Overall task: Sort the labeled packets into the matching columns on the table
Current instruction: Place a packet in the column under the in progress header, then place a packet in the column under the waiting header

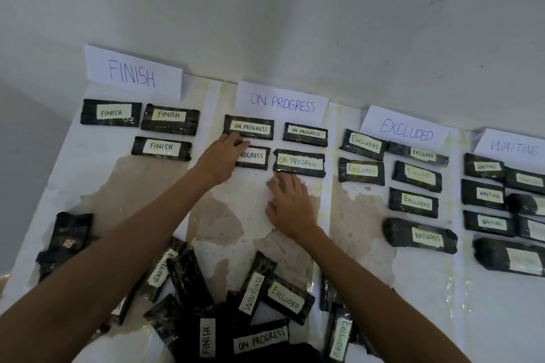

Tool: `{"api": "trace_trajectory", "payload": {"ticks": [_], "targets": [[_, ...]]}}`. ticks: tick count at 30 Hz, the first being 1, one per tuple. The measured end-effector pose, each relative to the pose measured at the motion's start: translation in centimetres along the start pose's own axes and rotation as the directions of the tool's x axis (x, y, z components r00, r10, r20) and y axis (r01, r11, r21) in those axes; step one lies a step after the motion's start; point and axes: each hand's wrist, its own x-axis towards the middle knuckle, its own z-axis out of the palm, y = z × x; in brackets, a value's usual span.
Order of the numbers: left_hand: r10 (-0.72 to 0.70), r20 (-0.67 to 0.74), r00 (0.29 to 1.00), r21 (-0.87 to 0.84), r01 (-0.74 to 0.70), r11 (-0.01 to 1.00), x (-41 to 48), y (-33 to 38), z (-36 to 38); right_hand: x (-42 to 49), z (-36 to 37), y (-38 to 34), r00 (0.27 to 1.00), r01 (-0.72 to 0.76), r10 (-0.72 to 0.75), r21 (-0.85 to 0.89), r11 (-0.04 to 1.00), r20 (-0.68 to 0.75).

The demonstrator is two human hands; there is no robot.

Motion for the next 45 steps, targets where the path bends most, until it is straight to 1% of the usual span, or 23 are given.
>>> {"api": "trace_trajectory", "payload": {"ticks": [4, 10, 14, 17, 19, 20, 21, 23, 24, 26, 28, 31, 36, 38, 40, 43, 45], "targets": [[0.005, -0.014, 1.000, -0.006, -0.005, 1.000, 0.0, -0.1, -0.1, 0.3, 0.2, 0.0, 1.000, -0.015, 0.015, -0.020, 1.000, -0.002], [-0.037, -0.036, 0.999, -0.040, 0.036, 0.999, -1.2, 0.6, -0.2, 0.3, -1.0, -0.1, 0.996, -0.013, 0.009, 0.049, 0.999, 0.083], [-0.063, -0.057, 0.996, -0.139, 0.054, 0.989, -4.2, 2.0, -0.1, -0.6, -2.4, -0.3, 0.989, -0.011, -0.015, 0.177, 0.984, 0.147], [-0.100, -0.024, 0.995, -0.252, 0.091, 0.964, -7.3, 3.5, 0.6, -2.1, -3.3, -1.0, 0.971, -0.087, 0.007, 0.325, 0.942, 0.239], [-0.110, 0.026, 0.994, -0.306, 0.113, 0.945, -9.6, 4.8, 1.5, -3.2, -3.7, -1.5, 0.936, -0.136, -0.013, 0.398, 0.907, 0.352], [-0.109, 0.050, 0.993, -0.327, 0.120, 0.937, -10.9, 5.4, 2.0, -3.8, -3.8, -1.8, 0.904, -0.137, -0.050, 0.399, 0.906, 0.424], [-0.113, 0.077, 0.991, -0.346, 0.133, 0.929, -12.0, 5.9, 2.6, -4.5, -3.8, -2.1, 0.864, -0.106, -0.099, 0.371, 0.922, 0.493], [-0.137, 0.125, 0.983, -0.369, 0.174, 0.913, -14.3, 6.8, 3.8, -5.7, -3.6, -2.7, 0.790, 0.051, -0.190, 0.246, 0.968, 0.583], [-0.150, 0.149, 0.977, -0.376, 0.196, 0.906, -15.3, 7.2, 4.2, -6.2, -3.4, -3.0, 0.766, 0.148, -0.222, 0.171, 0.974, 0.603], [-0.169, 0.176, 0.970, -0.395, 0.227, 0.890, -17.0, 7.9, 5.0, -7.3, -2.9, -3.5, 0.755, 0.309, -0.266, 0.033, 0.951, 0.599], [-0.178, 0.179, 0.968, -0.414, 0.238, 0.878, -18.2, 8.4, 5.5, -8.2, -2.7, -3.9, 0.779, 0.400, -0.308, -0.056, 0.915, 0.546], [-0.193, 0.184, 0.964, -0.427, 0.255, 0.868, -19.4, 9.0, 5.9, -8.9, -2.6, -4.1, 0.807, 0.447, -0.346, -0.112, 0.888, 0.479], [-0.159, 0.190, 0.969, -0.424, 0.227, 0.877, -20.3, 10.5, 6.2, -9.9, -2.8, -4.2, 0.784, 0.525, -0.384, -0.192, 0.829, 0.487], [-0.154, 0.195, 0.969, -0.420, 0.224, 0.879, -20.2, 10.8, 6.0, -10.1, -3.1, -4.1, 0.791, 0.512, -0.375, -0.187, 0.839, 0.483], [-0.146, 0.177, 0.973, -0.420, 0.209, 0.883, -20.0, 11.2, 5.8, -10.2, -3.8, -3.7, 0.826, 0.451, -0.346, -0.156, 0.879, 0.445], [-0.141, 0.137, 0.981, -0.420, 0.186, 0.888, -19.3, 12.1, 5.0, -10.8, -5.3, -2.3, 0.896, 0.297, -0.257, -0.058, 0.953, 0.363], [-0.125, 0.104, 0.987, -0.417, 0.158, 0.895, -18.7, 13.1, 4.4, -11.5, -6.4, -1.1, 0.933, 0.182, -0.175, 0.007, 0.983, 0.316]]}}
